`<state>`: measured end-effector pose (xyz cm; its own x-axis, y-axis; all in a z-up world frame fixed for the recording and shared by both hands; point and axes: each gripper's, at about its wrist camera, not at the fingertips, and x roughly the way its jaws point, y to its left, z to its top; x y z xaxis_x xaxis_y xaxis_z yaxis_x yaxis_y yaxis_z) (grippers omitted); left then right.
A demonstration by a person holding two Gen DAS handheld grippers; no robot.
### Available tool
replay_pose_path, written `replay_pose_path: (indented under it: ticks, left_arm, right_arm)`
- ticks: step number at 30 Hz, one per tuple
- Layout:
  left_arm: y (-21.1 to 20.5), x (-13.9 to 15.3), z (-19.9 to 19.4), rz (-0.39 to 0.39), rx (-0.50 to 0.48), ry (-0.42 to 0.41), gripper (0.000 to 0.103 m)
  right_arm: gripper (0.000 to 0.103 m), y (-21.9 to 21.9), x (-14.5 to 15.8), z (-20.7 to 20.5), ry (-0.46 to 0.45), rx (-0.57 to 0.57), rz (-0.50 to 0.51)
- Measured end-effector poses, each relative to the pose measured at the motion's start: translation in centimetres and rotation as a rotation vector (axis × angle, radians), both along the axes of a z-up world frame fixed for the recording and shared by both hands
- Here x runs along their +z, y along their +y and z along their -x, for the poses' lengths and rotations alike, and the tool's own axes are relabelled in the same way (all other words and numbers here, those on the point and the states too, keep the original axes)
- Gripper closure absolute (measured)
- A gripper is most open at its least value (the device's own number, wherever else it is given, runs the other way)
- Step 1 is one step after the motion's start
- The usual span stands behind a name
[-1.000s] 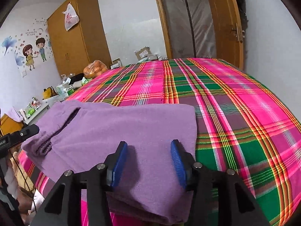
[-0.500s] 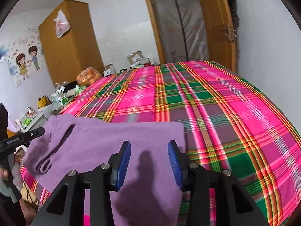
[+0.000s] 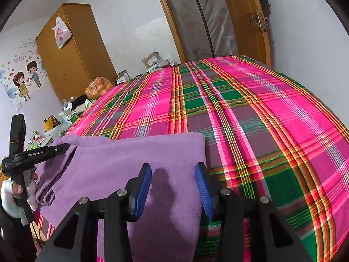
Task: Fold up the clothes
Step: 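Grasp the sweater's folded edge with the right gripper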
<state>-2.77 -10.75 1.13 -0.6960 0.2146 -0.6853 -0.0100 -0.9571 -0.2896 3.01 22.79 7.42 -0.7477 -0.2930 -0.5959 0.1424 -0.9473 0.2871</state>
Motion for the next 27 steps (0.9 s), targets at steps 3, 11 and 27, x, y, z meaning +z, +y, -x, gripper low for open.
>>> replay_pose_path:
  ticks: [3,11,27]
  left_arm:
    - [-0.3,0.6,-2.5,-0.030,0.001,0.056,0.078]
    - [0.1,-1.6,-8.4,-0.048,-0.016,0.116,0.078]
    - [0.7,-1.8,-11.3,-0.064,0.003,0.193,0.078]
  right_arm:
    - [0.059,0.6,-0.1,0.0,0.000,-0.003,0.040]
    - [0.058,0.4,0.1,-0.1,0.002,-0.008,0.032]
    - [0.053,6.2,-1.0,-0.6,-0.105,-0.020,0.344]
